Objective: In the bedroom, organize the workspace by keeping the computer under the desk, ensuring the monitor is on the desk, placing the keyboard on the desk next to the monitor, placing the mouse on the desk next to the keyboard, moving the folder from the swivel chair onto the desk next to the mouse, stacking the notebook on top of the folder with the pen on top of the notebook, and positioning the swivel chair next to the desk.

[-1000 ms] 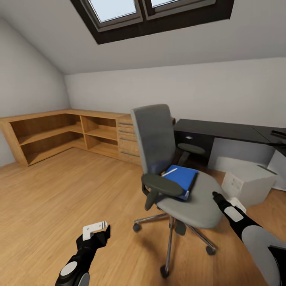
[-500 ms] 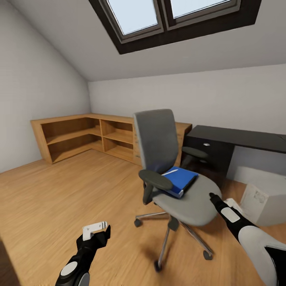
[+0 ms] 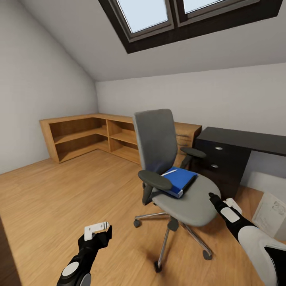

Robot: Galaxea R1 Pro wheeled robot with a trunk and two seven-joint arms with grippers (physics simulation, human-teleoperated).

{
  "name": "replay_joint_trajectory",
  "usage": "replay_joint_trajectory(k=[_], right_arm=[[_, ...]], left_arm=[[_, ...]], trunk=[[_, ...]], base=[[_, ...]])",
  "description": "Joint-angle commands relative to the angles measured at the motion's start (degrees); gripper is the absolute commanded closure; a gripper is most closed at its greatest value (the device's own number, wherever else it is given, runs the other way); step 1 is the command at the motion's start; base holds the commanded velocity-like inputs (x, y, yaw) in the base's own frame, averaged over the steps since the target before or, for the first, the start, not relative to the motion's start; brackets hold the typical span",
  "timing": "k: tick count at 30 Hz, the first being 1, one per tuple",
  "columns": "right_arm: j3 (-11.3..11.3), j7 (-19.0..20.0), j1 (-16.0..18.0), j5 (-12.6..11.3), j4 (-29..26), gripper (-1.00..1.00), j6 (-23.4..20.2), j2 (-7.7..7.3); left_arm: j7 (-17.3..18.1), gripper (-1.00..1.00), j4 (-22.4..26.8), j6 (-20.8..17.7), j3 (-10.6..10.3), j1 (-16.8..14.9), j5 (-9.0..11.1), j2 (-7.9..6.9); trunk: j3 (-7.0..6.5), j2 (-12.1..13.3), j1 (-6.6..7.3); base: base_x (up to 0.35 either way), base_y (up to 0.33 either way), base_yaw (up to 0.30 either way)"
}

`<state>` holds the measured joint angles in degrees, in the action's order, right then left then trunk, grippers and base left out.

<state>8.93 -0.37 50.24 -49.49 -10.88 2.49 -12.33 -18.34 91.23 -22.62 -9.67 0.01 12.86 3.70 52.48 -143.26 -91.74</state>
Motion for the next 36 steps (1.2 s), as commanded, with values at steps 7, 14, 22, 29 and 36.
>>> replay_joint_trajectory(k=[7,14,22,29,36], right_arm=[[-0.2,0.0,0.0,-0.5,-0.1,-1.00,0.0,0.02],[-0.1,0.0,0.0,-0.6,-0.1,-1.00,-1.4,0.02],[-0.1,0.0,0.0,-0.6,-0.1,-1.00,-1.4,0.02],[-0.1,0.0,0.0,-0.6,-0.1,-1.00,-1.4,0.02],[-0.1,0.0,0.0,-0.6,-0.1,-1.00,-1.4,0.02]], left_arm=[[-0.5,-1.00,0.1,-0.1,-0.1,0.0,0.6,-0.01],[-0.5,-1.00,0.1,-0.1,-0.1,0.0,0.6,0.00],[-0.6,-1.00,0.1,-0.1,-0.2,0.0,0.5,0.08],[-0.7,-1.00,-0.6,-0.2,-3.3,0.0,0.2,-0.06],[-0.7,-1.00,-0.7,-0.2,-4.3,0.0,0.0,-0.23]], trunk=[[0.05,0.0,-0.01],[0.05,0.0,-0.01],[0.05,0.0,-0.01],[0.05,0.0,-0.01],[0.05,0.0,-0.01]], base=[[0.250,0.000,0.000],[0.208,0.000,0.085],[0.009,0.000,0.267],[0.135,0.036,0.225],[0.028,-0.082,0.023]])
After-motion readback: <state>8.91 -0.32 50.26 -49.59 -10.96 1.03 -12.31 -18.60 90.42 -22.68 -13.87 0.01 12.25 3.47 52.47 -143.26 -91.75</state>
